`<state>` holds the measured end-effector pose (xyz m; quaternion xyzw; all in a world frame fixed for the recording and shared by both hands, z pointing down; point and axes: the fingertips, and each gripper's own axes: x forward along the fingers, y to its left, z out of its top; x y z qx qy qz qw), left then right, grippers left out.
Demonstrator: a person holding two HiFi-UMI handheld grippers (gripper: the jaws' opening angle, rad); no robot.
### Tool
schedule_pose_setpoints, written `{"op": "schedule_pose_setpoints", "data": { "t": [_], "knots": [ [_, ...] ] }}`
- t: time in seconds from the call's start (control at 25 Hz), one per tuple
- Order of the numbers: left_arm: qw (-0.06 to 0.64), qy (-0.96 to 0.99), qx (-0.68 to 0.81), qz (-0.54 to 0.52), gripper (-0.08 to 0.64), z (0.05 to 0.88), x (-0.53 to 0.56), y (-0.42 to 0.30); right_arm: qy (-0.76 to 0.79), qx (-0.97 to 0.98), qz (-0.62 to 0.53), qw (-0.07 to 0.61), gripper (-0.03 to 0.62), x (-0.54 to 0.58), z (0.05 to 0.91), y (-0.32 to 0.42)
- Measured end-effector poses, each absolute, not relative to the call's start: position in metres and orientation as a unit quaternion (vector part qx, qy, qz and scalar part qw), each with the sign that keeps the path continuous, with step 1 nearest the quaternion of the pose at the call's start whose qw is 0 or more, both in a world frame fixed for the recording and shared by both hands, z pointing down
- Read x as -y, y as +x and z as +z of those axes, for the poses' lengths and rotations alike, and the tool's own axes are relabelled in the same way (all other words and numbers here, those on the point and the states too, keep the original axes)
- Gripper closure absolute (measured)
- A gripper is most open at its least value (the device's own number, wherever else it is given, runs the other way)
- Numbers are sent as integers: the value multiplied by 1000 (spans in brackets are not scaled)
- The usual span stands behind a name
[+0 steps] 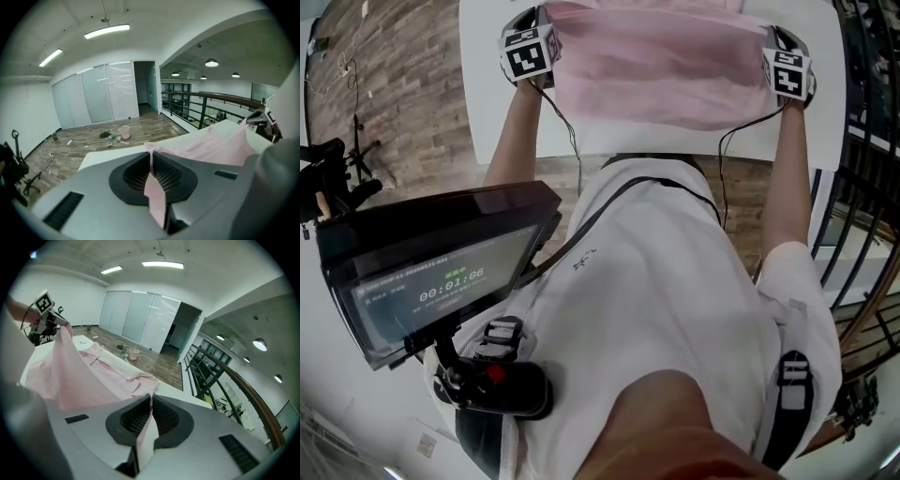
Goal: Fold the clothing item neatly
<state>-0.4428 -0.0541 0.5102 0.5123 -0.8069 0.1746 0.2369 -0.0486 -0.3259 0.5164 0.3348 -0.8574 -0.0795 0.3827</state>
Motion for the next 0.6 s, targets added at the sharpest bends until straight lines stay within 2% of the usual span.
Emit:
{"op": "schedule_pose_setpoints", "data": {
  "t": [0.24,0.6],
  "knots": [
    [267,489,792,248,541,578,116,-486,288,855,-86,424,574,386,577,-95],
    [331,465,745,344,541,651,154,-498,236,834,-64,495,574,429,638,-114]
  ]
}}
